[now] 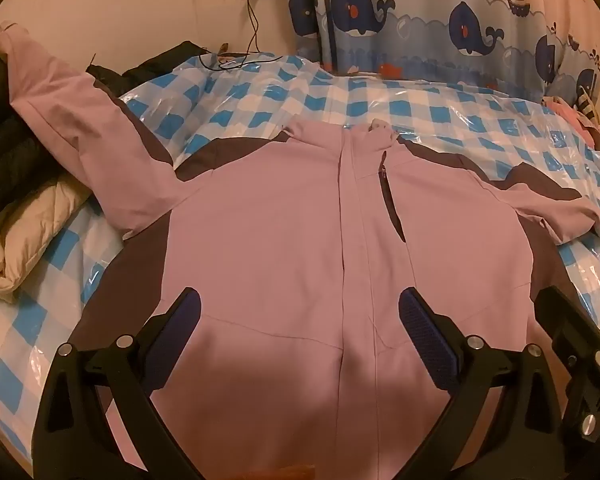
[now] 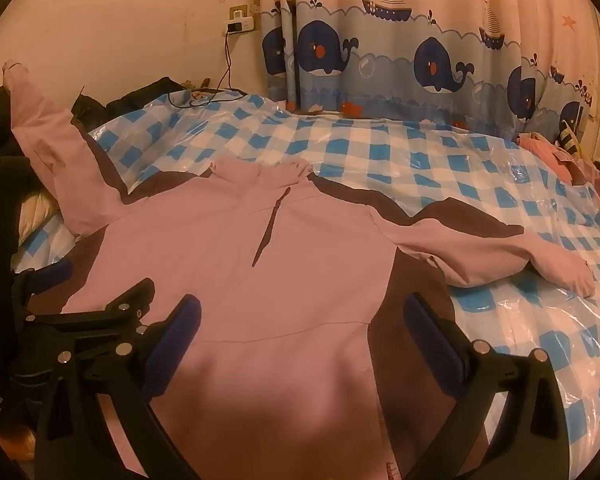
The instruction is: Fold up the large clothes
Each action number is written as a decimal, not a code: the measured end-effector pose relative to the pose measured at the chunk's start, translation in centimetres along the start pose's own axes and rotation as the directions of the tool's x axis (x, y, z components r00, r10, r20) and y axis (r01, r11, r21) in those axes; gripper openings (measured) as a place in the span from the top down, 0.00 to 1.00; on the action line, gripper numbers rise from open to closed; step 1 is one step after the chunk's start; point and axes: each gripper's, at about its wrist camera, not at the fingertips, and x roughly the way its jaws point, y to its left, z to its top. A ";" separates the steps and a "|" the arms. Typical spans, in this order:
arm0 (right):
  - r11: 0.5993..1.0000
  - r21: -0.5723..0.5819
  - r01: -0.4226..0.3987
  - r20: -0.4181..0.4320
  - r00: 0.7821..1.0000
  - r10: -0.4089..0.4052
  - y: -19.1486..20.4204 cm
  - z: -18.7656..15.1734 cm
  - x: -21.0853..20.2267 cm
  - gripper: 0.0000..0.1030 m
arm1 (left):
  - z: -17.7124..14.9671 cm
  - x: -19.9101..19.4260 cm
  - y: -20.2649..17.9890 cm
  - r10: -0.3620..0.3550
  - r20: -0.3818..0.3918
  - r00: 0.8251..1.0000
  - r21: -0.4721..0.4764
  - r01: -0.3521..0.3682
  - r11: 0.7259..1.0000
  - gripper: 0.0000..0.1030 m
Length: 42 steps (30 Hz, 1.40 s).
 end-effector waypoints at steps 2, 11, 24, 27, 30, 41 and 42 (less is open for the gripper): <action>1.000 0.002 -0.001 0.002 1.000 0.001 0.0 0.0 0.0 0.05 | 0.0 0.0 0.0 0.004 -0.002 1.000 0.003 -0.004 1.000 0.07; 1.000 0.003 -0.004 0.002 1.000 0.004 0.0 -0.1 0.1 0.05 | 0.0 0.0 0.0 0.006 -0.003 1.000 0.005 -0.006 1.000 0.07; 1.000 0.004 -0.003 0.000 1.000 0.003 0.2 -0.2 0.1 0.05 | 0.0 0.0 0.0 0.004 -0.004 1.000 0.004 -0.004 1.000 0.07; 1.000 0.005 -0.004 0.000 1.000 0.004 0.2 -0.2 0.1 0.05 | 0.0 0.0 0.0 0.004 -0.004 1.000 0.004 -0.004 1.000 0.07; 1.000 0.006 -0.004 0.000 1.000 0.004 0.2 -0.2 0.1 0.05 | 0.0 0.0 0.0 0.004 -0.004 1.000 0.004 -0.004 1.000 0.07; 1.000 0.005 -0.005 -0.001 1.000 0.005 0.2 -0.3 0.1 0.05 | -0.1 0.2 0.7 -0.009 -0.005 1.000 0.000 0.009 1.000 0.07; 1.000 0.006 -0.004 -0.001 1.000 0.004 0.2 -0.3 0.2 0.05 | -0.1 0.2 0.8 -0.010 -0.006 1.000 0.000 0.010 1.000 0.07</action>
